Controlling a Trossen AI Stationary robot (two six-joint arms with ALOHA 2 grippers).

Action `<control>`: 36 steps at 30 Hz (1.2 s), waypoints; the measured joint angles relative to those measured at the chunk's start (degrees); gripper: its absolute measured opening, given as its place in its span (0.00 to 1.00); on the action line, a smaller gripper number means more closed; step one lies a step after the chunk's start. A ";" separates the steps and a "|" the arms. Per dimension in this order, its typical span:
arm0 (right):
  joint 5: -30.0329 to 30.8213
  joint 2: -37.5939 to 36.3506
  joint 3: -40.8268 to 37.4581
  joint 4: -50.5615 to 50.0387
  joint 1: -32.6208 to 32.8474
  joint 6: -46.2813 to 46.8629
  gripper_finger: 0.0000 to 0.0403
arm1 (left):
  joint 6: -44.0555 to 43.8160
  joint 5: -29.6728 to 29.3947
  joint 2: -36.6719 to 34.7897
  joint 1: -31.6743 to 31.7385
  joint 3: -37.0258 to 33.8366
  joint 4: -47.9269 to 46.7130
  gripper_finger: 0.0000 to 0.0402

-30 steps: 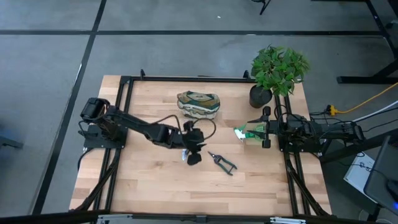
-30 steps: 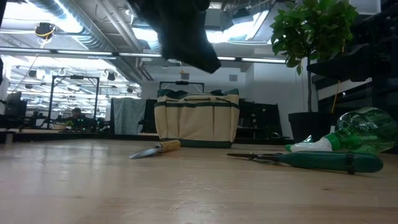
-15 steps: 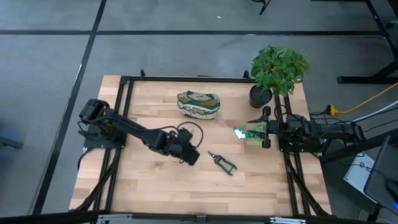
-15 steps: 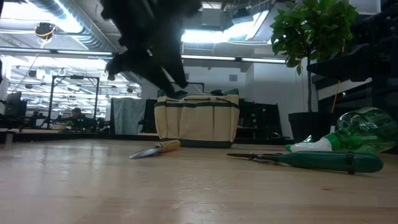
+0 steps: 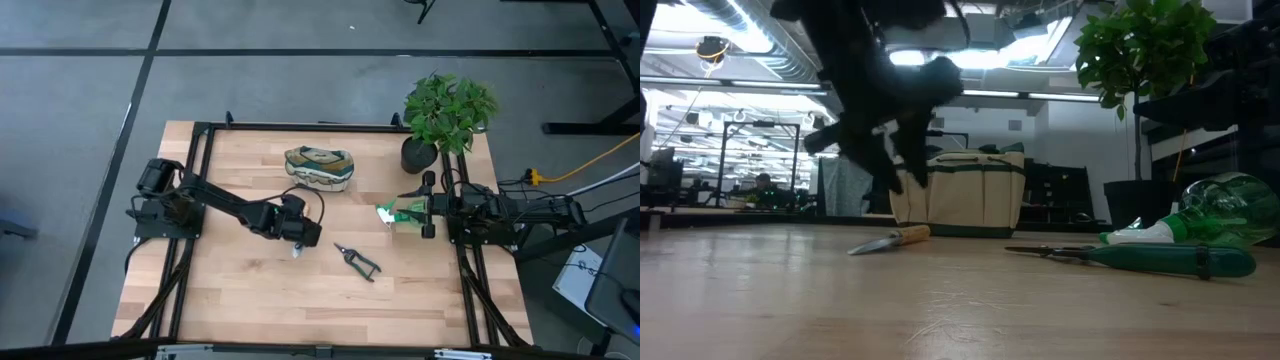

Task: Pick & Place Garden tools in Gardening bag
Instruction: Put the brown trowel into the light brown gardening bag

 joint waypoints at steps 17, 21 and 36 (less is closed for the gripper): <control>0.60 0.01 0.00 0.01 -0.02 0.00 0.46 | 4.75 5.12 8.81 3.69 0.09 3.57 0.41; 0.58 0.00 0.00 0.01 -0.02 -0.01 0.46 | 7.22 4.55 9.09 3.73 0.15 3.52 0.40; 0.57 -0.01 0.00 0.01 -0.02 0.01 0.46 | 13.55 3.94 9.26 3.67 0.04 3.64 0.15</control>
